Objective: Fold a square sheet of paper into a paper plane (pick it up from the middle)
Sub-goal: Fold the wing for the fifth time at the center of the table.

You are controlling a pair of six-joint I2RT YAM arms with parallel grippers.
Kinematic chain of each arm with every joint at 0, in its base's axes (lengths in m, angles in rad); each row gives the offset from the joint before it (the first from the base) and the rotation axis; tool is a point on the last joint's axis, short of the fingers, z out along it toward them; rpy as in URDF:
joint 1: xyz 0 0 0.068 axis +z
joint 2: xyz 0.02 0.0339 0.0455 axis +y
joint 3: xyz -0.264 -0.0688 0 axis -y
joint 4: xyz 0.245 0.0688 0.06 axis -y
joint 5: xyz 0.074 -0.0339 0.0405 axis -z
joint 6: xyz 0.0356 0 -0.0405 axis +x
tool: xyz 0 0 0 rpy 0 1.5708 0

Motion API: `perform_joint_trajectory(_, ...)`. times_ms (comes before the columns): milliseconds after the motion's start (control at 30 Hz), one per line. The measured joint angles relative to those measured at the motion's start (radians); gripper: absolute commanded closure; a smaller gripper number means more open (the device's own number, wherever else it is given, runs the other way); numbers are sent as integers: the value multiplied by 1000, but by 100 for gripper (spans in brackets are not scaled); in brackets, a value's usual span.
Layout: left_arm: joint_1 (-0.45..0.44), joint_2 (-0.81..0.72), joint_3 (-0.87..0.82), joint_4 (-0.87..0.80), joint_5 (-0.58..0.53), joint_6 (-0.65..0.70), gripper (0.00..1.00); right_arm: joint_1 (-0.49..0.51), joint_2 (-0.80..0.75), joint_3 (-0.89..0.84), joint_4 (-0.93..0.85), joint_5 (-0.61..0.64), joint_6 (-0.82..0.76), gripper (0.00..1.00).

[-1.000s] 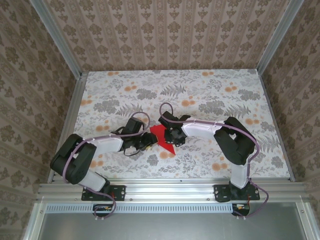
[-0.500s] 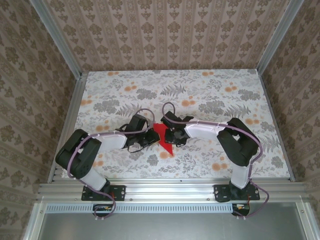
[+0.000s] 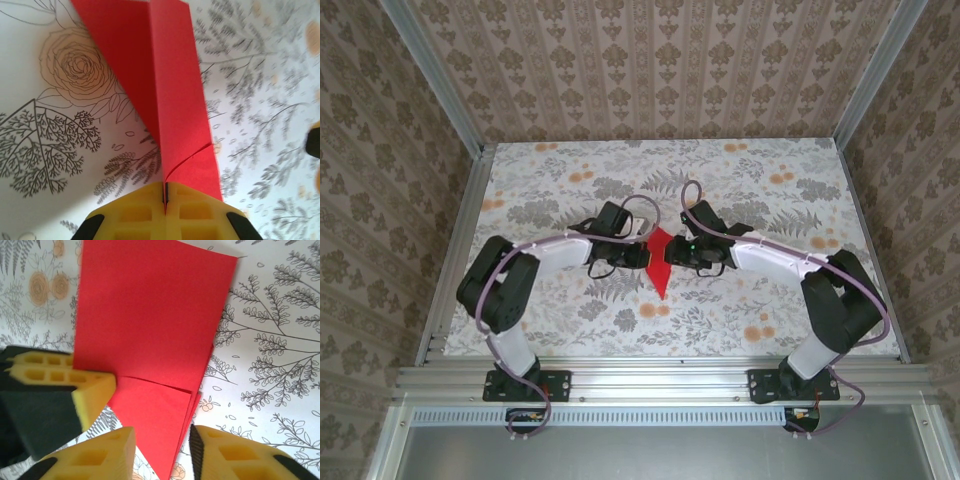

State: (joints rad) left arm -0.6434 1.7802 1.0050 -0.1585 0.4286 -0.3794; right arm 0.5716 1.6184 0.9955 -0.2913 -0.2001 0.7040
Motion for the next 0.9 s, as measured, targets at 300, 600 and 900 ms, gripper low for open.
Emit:
perform_joint_trajectory(300, 10, 58, 91, -77, 25, 151, 97, -36, 144, 6, 50, -124, -63, 82)
perform_joint_trajectory(600, 10, 80, 115, -85, 41, 193, 96, -39, 191, 14, 81, -181, -73, 82)
perform_joint_trajectory(900, 10, 88, 114, -45, 81, 143, 76, -55, 223, 7, 130, -181, -39, 83)
